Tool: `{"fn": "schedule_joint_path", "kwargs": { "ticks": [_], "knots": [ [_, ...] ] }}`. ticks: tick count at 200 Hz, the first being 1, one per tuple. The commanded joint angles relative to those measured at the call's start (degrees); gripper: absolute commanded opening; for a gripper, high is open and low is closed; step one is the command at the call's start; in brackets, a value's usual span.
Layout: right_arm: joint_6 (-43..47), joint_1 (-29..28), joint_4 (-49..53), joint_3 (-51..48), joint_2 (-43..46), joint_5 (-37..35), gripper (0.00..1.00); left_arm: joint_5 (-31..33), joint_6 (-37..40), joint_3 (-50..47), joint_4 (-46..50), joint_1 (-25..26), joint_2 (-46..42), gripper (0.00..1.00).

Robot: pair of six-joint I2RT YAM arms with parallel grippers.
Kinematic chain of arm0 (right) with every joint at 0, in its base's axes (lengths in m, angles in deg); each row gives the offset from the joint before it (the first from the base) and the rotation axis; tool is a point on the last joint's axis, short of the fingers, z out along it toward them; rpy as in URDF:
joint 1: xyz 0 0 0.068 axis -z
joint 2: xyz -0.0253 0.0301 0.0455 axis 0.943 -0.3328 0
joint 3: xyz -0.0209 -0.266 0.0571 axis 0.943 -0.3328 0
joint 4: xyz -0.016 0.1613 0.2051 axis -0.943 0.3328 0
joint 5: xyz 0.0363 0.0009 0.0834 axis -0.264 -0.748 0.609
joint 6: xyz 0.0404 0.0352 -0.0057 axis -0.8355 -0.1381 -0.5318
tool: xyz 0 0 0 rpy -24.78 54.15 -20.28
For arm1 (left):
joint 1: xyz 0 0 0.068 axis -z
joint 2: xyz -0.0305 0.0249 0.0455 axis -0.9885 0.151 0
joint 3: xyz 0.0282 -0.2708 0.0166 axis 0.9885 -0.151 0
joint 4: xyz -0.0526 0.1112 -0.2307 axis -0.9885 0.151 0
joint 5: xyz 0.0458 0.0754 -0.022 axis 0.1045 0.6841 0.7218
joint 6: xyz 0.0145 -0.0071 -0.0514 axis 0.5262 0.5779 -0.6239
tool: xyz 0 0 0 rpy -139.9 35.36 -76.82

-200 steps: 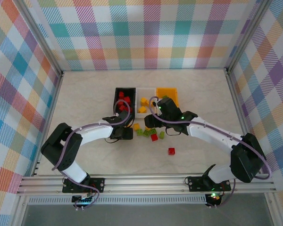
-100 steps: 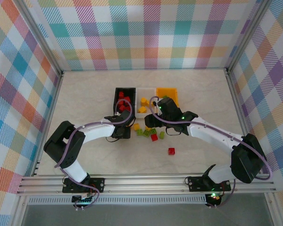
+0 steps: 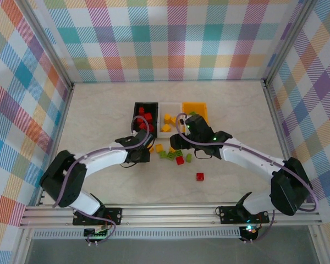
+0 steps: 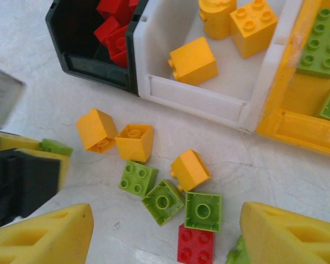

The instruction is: Sort the legos into containers by color

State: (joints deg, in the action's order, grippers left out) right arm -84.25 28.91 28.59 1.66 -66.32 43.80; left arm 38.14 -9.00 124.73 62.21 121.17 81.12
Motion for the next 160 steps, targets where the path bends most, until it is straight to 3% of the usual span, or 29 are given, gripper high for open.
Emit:
{"fn": "schedule_joint_path", "kwargs": {
  "ticks": [1,30,73,160],
  "knots": [
    [-1.25,1.88,-0.76,-2.52,3.41,-1.13,0.71,-0.97,0.18,4.52,3.68,1.56,-2.99,0.32],
    [-2.76,4.15,-0.52,-7.26,8.55,-2.79,0.72,-4.08,0.78,13.62,3.77,2.2,0.83,0.32],
    [-4.64,6.05,0.52,-13.37,13.99,-3.46,0.72,-8.34,2.31,33.9,3.73,3.93,16.93,0.3],
    [-4.81,6.81,2.15,-15.66,16.8,-3.07,0.72,-7.52,5.6,80.59,21.44,5.31,49.74,0.3]
  ]
}}
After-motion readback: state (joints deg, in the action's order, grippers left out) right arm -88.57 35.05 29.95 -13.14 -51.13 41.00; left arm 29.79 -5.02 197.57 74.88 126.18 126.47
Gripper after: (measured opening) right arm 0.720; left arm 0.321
